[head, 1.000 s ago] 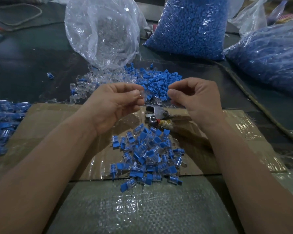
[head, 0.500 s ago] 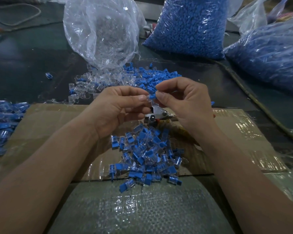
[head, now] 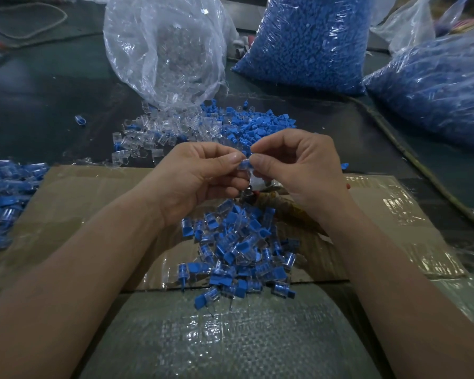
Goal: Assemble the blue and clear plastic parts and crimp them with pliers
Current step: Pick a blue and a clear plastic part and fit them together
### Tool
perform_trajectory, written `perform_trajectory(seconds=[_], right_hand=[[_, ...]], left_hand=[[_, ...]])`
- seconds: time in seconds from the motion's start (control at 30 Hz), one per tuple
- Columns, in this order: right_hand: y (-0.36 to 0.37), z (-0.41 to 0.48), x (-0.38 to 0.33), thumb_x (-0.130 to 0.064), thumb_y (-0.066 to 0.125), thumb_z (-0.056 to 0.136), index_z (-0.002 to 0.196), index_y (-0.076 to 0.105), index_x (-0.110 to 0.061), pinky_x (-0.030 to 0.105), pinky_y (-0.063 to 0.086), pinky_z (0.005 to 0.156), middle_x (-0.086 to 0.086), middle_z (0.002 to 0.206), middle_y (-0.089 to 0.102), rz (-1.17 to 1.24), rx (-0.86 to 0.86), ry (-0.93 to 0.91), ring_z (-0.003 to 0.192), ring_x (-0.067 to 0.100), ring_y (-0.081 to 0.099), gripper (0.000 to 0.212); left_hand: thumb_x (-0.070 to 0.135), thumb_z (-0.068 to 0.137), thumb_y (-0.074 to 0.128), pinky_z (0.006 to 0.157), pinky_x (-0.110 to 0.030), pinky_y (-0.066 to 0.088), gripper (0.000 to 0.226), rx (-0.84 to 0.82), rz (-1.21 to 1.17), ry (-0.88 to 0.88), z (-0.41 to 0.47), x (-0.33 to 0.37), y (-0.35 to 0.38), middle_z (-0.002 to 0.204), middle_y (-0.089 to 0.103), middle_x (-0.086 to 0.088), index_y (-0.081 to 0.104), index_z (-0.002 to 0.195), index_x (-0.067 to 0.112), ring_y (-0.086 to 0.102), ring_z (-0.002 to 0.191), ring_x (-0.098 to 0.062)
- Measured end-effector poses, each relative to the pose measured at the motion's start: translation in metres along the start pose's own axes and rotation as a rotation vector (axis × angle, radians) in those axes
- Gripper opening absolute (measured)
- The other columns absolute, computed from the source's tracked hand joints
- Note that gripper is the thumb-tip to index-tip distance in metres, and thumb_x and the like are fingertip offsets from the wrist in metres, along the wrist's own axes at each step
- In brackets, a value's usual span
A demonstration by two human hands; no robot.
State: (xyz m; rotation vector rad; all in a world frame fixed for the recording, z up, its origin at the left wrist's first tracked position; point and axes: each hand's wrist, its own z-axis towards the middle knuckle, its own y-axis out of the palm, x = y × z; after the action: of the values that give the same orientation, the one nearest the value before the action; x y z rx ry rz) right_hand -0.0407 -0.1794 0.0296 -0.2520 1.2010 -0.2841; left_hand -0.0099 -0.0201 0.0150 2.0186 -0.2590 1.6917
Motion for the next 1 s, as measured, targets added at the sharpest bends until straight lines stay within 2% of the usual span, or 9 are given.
perform_trajectory(seconds=[0.27,0.4,0.5,0.6,0.73,0.9,1.0], right_hand=[[0.0009,-0.0003,-0.0007,-0.004,0.073,0.071,0.076,0.065,-0.019,0.01,0.048,0.062,-0.015,0.063,0.066,0.085,-0.039,0.016,0.064,-0.001,0.063,0.018],[0.0005,0.0002,-0.001,-0.006,0.068,0.074,0.088,0.066,-0.014,0.011,0.048,0.065,-0.008,0.076,0.068,0.2,-0.127,0.098,0.07,0.001,0.066,0.017],[0.0006,-0.0007,-0.0015,-0.007,0.065,0.074,0.092,0.066,-0.013,0.012,0.049,0.066,-0.009,0.076,0.07,0.243,-0.189,0.12,0.073,0.004,0.067,0.018],[0.0026,-0.0001,-0.0008,-0.012,0.066,0.07,0.088,0.066,-0.013,0.013,0.05,0.064,-0.008,0.068,0.069,0.252,-0.156,0.12,0.067,0.004,0.066,0.018],[0.0021,0.0022,0.0027,-0.016,0.067,0.066,0.079,0.06,-0.011,0.017,0.052,0.06,-0.004,0.063,0.067,0.266,-0.078,0.15,0.061,0.006,0.065,0.015],[0.005,0.0012,0.005,-0.01,0.069,0.071,0.072,0.062,-0.013,0.018,0.052,0.06,-0.004,0.065,0.067,0.179,-0.048,0.059,0.06,0.006,0.063,0.008],[0.009,-0.0003,0.0053,-0.008,0.069,0.073,0.081,0.068,-0.015,0.014,0.051,0.063,-0.008,0.071,0.067,0.1,-0.027,-0.057,0.065,0.002,0.063,0.011]], left_hand=[[0.017,0.069,0.061,0.046,-0.017,0.051,0.015,0.008,-0.039,-0.008,0.0022,-0.0005,-0.0004,0.062,0.066,-0.005,0.064,0.078,0.006,0.063,0.052,-0.01],[0.018,0.069,0.06,0.045,-0.017,0.05,0.016,0.006,-0.062,-0.01,0.002,-0.0002,0.0012,0.06,0.064,-0.004,0.056,0.08,0.007,0.062,0.05,-0.01],[0.018,0.069,0.059,0.042,-0.017,0.049,0.016,0.001,-0.064,-0.015,0.0006,-0.0004,0.0037,0.057,0.063,-0.004,0.051,0.078,0.008,0.061,0.047,-0.011],[0.022,0.07,0.058,0.039,-0.017,0.047,0.017,0.015,0.002,-0.005,-0.0003,0.0008,0.0037,0.055,0.062,-0.004,0.053,0.078,0.008,0.059,0.044,-0.011],[0.024,0.067,0.062,0.046,-0.02,0.051,0.016,0.052,0.029,0.076,-0.0004,0.0026,0.0003,0.063,0.067,-0.005,0.063,0.074,0.009,0.063,0.051,-0.014],[0.015,0.058,0.069,0.051,-0.019,0.052,0.017,0.111,0.142,0.17,-0.002,-0.0015,0.0008,0.064,0.069,-0.005,0.066,0.073,0.008,0.066,0.056,-0.014],[0.017,0.055,0.072,0.05,-0.019,0.052,0.021,0.144,0.119,0.166,-0.0021,-0.0015,0.0013,0.063,0.069,-0.007,0.067,0.072,0.007,0.065,0.054,-0.014]])
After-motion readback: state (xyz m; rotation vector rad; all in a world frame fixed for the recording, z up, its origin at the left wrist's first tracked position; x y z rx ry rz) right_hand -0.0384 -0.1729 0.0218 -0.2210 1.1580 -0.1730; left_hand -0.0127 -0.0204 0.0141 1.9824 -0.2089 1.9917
